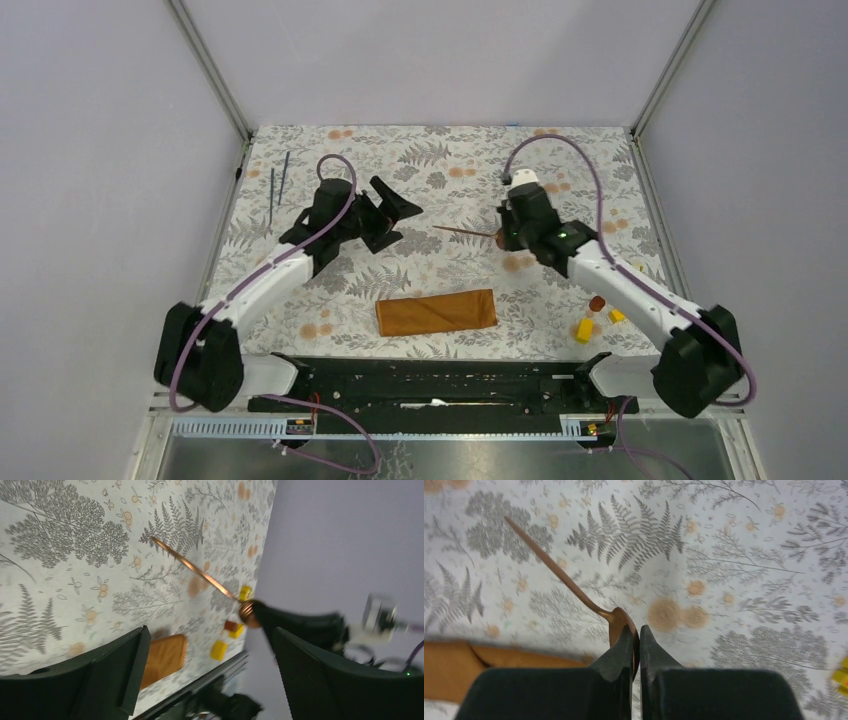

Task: Fold the napkin into a case and place the utensils inside
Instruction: Pass from the left arm to the right, then insert the spoon into the folded napkin.

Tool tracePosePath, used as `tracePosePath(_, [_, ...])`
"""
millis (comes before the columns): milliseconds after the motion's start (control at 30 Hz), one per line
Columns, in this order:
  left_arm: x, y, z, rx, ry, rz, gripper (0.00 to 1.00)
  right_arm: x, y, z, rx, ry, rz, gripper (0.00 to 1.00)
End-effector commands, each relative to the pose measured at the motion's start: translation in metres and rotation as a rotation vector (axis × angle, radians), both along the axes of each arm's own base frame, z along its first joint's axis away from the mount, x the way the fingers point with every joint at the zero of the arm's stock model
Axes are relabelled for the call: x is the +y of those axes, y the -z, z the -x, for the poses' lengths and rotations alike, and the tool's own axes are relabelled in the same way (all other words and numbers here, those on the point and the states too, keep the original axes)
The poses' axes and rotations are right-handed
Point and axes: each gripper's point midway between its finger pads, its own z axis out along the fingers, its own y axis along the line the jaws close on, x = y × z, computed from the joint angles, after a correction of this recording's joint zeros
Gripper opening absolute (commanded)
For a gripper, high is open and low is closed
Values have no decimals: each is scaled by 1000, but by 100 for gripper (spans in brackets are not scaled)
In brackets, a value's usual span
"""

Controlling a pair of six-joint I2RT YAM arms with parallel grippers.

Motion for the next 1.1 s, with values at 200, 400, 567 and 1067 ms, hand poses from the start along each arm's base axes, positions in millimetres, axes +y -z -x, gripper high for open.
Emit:
tracePosePath(200, [40,49,88,-100,411,-380,64,-38,-5,64,252,-324,-96,0])
tracePosePath(400, [48,86,116,39,403,-359,42,-14,8,87,388,-426,-273,0])
tracePosePath(567, [56,110,124,127,365,-382,29,-14,20,92,450,-359,-303,0])
tracePosePath(1067, [67,141,139,226,333,-416,34,-20,30,90,545,-258,-271,0])
